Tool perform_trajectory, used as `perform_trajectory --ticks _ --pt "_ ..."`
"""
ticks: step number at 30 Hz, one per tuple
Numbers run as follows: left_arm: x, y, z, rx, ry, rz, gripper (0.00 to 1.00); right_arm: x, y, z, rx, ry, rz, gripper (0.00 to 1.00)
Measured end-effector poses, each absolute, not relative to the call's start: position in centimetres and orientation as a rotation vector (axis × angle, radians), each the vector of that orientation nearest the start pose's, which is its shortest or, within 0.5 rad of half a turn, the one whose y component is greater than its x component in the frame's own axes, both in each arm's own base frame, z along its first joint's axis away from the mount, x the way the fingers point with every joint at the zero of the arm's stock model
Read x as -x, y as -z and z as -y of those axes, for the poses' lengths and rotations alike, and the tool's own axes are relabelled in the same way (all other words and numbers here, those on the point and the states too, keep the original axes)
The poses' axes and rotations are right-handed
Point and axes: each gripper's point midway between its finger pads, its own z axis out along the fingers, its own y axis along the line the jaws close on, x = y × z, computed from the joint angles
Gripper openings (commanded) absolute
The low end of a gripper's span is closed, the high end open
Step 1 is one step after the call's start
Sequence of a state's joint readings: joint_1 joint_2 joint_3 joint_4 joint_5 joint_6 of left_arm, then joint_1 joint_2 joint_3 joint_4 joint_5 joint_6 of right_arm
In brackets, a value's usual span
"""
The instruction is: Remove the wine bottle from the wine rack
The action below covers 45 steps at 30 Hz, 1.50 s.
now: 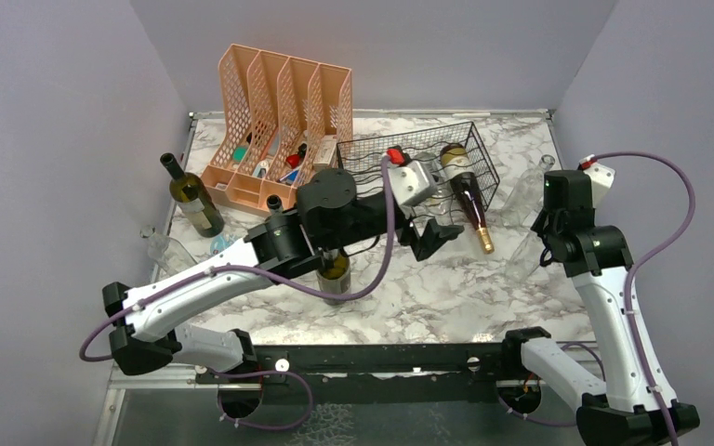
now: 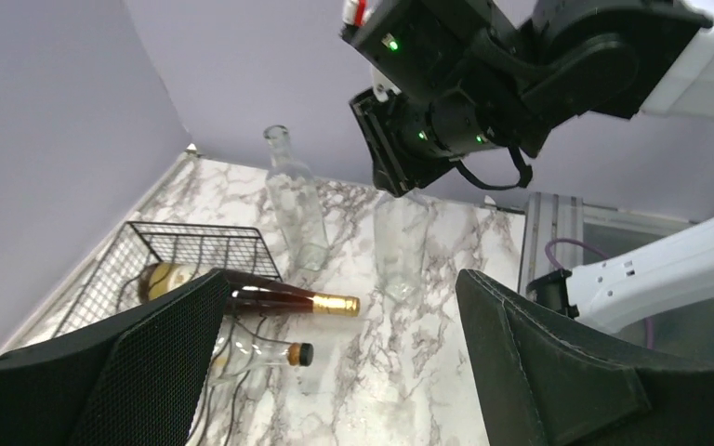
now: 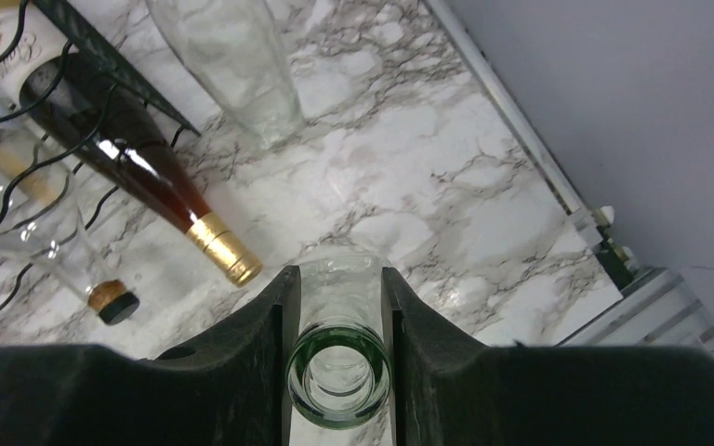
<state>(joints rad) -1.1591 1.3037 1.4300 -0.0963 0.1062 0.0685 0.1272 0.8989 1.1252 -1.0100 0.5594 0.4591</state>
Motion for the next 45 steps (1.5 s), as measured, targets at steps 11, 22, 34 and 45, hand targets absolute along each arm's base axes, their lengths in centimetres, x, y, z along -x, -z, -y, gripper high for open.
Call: perform_trajectory --ticks 11,22,34,45 --pt "-16.5 -48.3 34.0 -0.843 0.823 -1.263 0.99 -24.1 -24.0 6.3 -0.610 0.412 -2.025 0.02" --pt "-17.1 -48.8 32.2 -0.794 0.775 -1.310 0.99 -24.9 -24.1 6.3 -0.622 0.408 -2.003 0.51" --pt "-17.1 -49.9 32.1 -0.780 0.779 -1.302 0.99 -24.6 -24.5 6.9 -0.626 0.451 -1.990 0.86" --pt "-21.0 -52.2 29.7 -0.690 0.570 -1.321 0.99 -25.1 -38.7 2.3 -0.318 0.100 -1.792 1.00"
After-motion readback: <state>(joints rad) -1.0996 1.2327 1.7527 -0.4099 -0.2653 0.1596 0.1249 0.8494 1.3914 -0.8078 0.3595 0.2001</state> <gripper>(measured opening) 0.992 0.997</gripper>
